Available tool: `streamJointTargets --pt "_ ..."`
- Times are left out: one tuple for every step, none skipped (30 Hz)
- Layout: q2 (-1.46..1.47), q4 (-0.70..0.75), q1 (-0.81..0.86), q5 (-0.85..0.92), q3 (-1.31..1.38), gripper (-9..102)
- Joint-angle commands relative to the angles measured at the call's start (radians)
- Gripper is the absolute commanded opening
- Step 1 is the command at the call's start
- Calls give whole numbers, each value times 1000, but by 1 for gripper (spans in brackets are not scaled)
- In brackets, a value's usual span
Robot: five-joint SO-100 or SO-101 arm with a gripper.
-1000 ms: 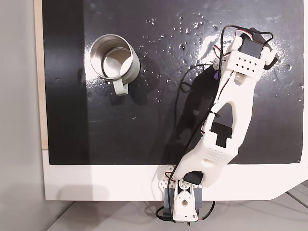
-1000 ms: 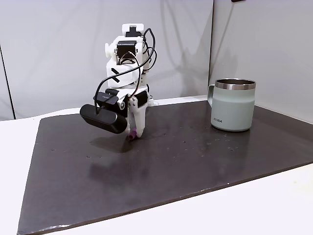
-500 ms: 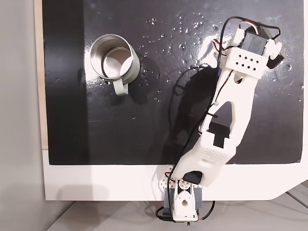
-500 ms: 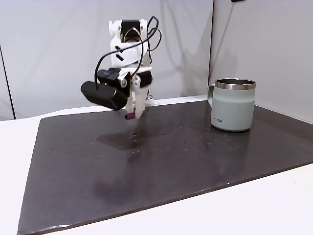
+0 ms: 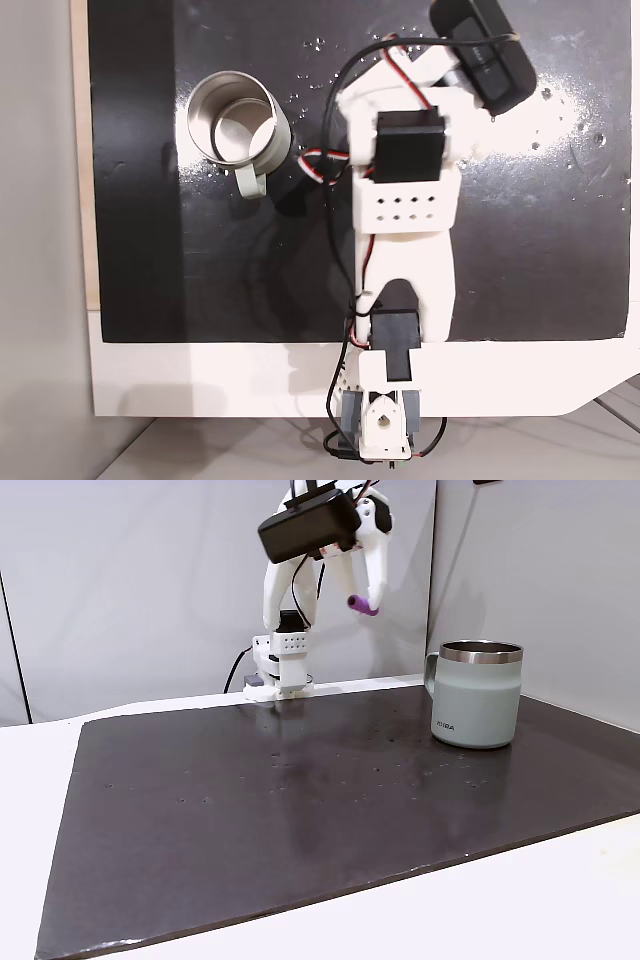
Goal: Grasp a pengrip and put it in the cup.
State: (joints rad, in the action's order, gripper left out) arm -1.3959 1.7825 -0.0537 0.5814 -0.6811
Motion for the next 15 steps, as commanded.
streamJointTargets --pt "-63 3 -98 -106 31 0" --pt "-58 3 -126 -135 34 0" --pt "-51 3 -150 -167 43 0" --pt "-41 3 -175 -196 54 0" --pt "-31 3 -196 -225 66 0" --pt "-17 3 -216 -256 83 0" --pt "-2 3 -236 -284 103 0" --pt "15 3 -255 -311 126 0" --pt "35 3 -272 -337 153 0" --pt "55 3 -287 -364 184 0" --pt "78 3 -299 -391 221 0" --pt "101 3 -310 -414 258 0" --pt "126 3 -318 -434 298 0" --pt "150 3 -324 -454 334 0" --pt "175 3 -331 -469 365 0"
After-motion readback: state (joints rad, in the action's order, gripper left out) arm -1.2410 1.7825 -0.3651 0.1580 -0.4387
